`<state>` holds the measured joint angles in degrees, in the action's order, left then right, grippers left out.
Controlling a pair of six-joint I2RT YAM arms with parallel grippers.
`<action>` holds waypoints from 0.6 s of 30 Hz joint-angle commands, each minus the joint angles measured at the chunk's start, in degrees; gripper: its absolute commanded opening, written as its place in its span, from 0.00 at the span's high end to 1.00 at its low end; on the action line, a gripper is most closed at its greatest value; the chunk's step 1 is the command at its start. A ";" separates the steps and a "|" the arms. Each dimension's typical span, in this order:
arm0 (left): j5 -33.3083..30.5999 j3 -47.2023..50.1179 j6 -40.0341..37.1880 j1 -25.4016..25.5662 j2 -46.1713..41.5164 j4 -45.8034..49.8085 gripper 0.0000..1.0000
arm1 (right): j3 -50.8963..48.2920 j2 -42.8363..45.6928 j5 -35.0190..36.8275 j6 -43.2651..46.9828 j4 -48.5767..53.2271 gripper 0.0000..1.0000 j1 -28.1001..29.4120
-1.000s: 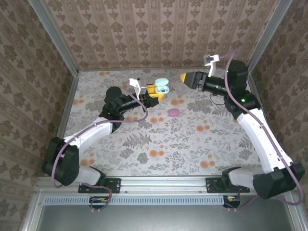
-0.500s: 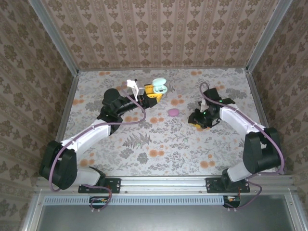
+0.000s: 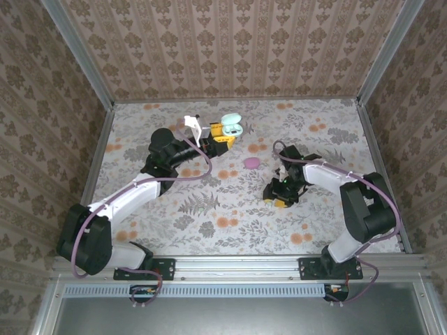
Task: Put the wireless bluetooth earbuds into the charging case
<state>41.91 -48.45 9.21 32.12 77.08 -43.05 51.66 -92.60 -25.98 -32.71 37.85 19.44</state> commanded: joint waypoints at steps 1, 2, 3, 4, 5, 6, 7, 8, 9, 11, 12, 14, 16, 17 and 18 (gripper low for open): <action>-0.10 -0.72 -1.04 -0.54 -0.97 -0.82 0.68 | -1.10 -1.69 -0.15 -2.76 -2.24 0.51 1.02; 0.00 -0.77 -1.12 -0.56 -1.00 -0.65 0.68 | -1.42 -1.73 0.16 -3.10 -2.77 0.51 1.21; 0.01 -0.83 -1.13 -0.57 -1.10 -0.55 0.68 | -1.80 -1.70 0.62 -3.79 -3.37 0.51 1.47; 0.01 -0.77 -1.08 -0.57 -1.05 -0.55 0.68 | -2.11 -1.79 0.83 -4.44 -3.79 0.51 1.75; 0.01 -0.68 -1.09 -0.57 -1.05 -0.55 0.68 | -2.09 -1.90 0.42 -4.70 -4.12 0.51 1.97; -0.03 -0.68 -1.13 -0.57 -1.14 -0.55 0.68 | -2.18 -2.14 0.10 -4.88 -4.25 0.51 2.23; 0.00 -0.50 -1.13 -0.57 -1.16 -0.54 0.68 | -2.25 -2.36 0.04 -5.25 -4.44 0.51 2.61; -0.08 -0.43 -1.12 -0.57 -1.23 -0.55 0.68 | -2.35 -2.47 0.02 -5.55 -4.71 0.52 2.83; -0.18 -0.36 -1.13 -0.57 -1.29 -0.55 0.68 | -2.57 -2.48 -0.39 -5.85 -5.28 0.52 3.12; -0.23 -0.42 -1.16 -0.56 -1.34 -0.50 0.68 | -2.70 -2.34 -1.36 -6.47 -6.59 0.52 3.61; -0.25 -0.34 -1.21 -0.58 -1.32 -0.55 0.68 | -2.68 -2.25 -2.10 -6.82 -6.90 0.52 3.80; -0.33 -0.34 -1.30 -0.65 -1.37 -0.24 0.68 | -2.53 -1.91 -3.61 -7.75 -9.07 0.52 3.94; -0.34 -0.34 -1.38 -0.65 -1.40 -0.11 0.68 | -2.23 -1.44 -4.42 -8.48 -9.84 0.52 4.16; -0.34 -0.35 -1.38 -0.65 -1.41 -0.11 0.68 | -2.23 -1.26 -4.96 -8.67 -10.25 0.52 4.27; -0.33 -0.40 -1.43 -0.65 -1.45 -0.02 0.68 | -2.19 -1.00 -5.58 -8.81 -10.80 0.52 4.32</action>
<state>41.91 -48.45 9.17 31.79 77.08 -42.61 49.74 -94.45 -28.36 -39.51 29.65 23.22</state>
